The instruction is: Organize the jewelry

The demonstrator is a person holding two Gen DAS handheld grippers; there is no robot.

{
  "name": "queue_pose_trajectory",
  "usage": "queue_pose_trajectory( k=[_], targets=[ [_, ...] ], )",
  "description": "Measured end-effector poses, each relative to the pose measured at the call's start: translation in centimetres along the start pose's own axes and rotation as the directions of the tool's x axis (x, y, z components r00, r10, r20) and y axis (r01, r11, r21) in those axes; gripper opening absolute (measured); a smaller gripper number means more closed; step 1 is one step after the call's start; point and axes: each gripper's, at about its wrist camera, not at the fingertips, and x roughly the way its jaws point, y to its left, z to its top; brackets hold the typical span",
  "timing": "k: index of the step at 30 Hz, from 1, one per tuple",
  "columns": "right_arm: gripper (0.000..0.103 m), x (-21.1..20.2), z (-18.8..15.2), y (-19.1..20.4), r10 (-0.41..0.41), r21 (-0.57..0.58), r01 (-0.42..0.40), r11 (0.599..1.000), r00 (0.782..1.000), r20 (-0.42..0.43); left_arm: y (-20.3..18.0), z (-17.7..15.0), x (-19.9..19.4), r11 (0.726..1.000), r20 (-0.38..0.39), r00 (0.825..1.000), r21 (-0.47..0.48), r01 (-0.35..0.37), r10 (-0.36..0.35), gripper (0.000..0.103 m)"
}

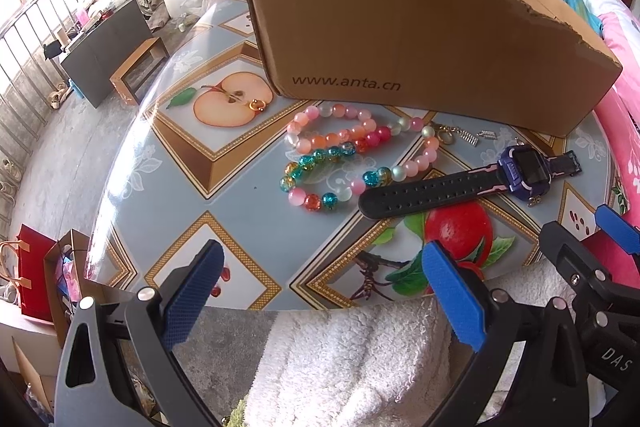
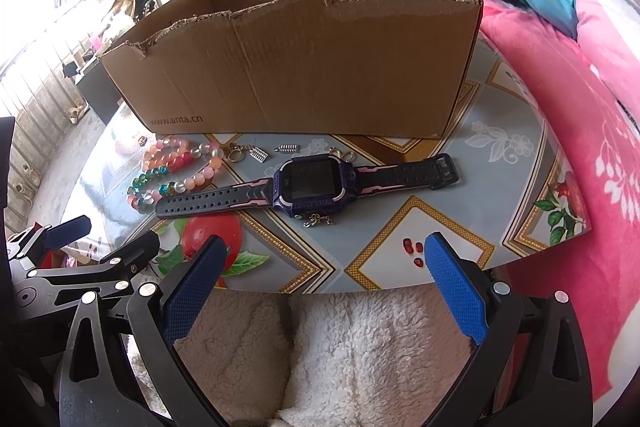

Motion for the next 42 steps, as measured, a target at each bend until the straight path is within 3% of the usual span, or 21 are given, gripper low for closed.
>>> queue_pose_trajectory(
  k=[23, 30, 34, 36, 39, 42],
  targets=[
    [0.095, -0.1, 0.0, -0.2, 0.001, 0.002, -0.001, 1.0, 1.0, 0.0, 0.1, -0.5, 0.4, 1.0, -0.014, 1.0, -0.005, 0.01, -0.01, 0.097],
    [0.095, -0.1, -0.1, -0.5, -0.01, 0.017, 0.01, 1.0, 1.0, 0.01, 1.0, -0.5, 0.4, 0.999, 0.029, 0.999, -0.008, 0.044, -0.044, 0.097],
    [0.095, 0.1, -0.1, -0.7, -0.009, 0.027, 0.009, 1.0, 1.0, 0.025, 1.4, -0.7, 0.1, 0.993, 0.103, 0.989, 0.048, 0.106, -0.11, 0.097],
    [0.095, 0.0, 0.0, -0.8, -0.01, 0.027, 0.009, 1.0, 0.999, 0.043, 1.9, -0.8, 0.0, 0.984, 0.129, 0.976, 0.051, 0.17, -0.175, 0.097],
    [0.095, -0.1, 0.2, -1.0, -0.012, 0.02, 0.011, 1.0, 0.996, 0.084, 2.9, -0.8, -0.4, 0.957, 0.191, 0.938, 0.035, 0.29, -0.291, 0.097],
    [0.095, -0.2, 0.5, -1.2, -0.014, 0.001, 0.014, 1.0, 0.992, 0.127, 3.3, -0.2, -0.6, 0.943, 0.222, 0.917, 0.042, 0.33, -0.33, 0.097]
  ],
)
